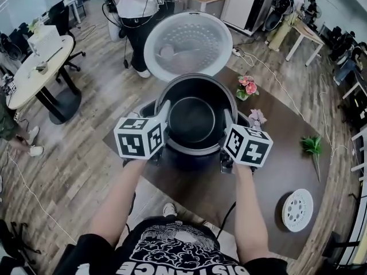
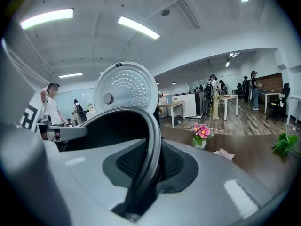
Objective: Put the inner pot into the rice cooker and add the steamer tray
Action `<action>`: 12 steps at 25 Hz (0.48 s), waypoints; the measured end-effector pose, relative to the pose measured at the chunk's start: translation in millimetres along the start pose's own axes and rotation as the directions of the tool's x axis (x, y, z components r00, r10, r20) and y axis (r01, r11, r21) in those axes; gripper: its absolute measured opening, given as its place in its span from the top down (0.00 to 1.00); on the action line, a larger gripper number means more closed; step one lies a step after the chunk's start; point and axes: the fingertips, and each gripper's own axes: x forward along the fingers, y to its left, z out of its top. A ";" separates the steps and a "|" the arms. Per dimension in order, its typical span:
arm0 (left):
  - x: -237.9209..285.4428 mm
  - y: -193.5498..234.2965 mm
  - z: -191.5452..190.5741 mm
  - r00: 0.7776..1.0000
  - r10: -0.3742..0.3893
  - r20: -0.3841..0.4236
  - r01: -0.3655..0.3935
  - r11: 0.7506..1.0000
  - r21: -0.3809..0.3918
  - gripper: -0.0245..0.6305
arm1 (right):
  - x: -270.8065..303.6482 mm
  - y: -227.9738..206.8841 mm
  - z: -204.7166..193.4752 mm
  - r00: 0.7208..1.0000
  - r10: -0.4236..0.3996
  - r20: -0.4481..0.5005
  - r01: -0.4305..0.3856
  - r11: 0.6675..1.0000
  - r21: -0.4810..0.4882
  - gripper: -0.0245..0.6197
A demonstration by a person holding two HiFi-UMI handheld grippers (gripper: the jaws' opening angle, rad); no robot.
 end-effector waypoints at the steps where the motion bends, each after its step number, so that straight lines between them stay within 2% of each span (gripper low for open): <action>1: 1.1 0.4 -1.1 1.000 -0.001 0.001 0.001 1.000 0.003 0.84 | 0.7 -0.5 -0.7 1.000 -0.004 0.002 0.004 1.000 -0.002 0.86; 5: 4.2 0.9 -4.9 1.000 -0.012 0.000 0.012 1.000 0.006 0.84 | 2.5 -1.8 -3.2 1.000 -0.009 -0.003 0.009 1.000 -0.015 0.86; 12: 4.8 -1.2 -6.8 1.000 -0.015 0.008 0.014 0.998 0.058 0.82 | 1.7 -4.6 -7.5 0.998 -0.059 -0.004 0.059 0.996 -0.068 0.83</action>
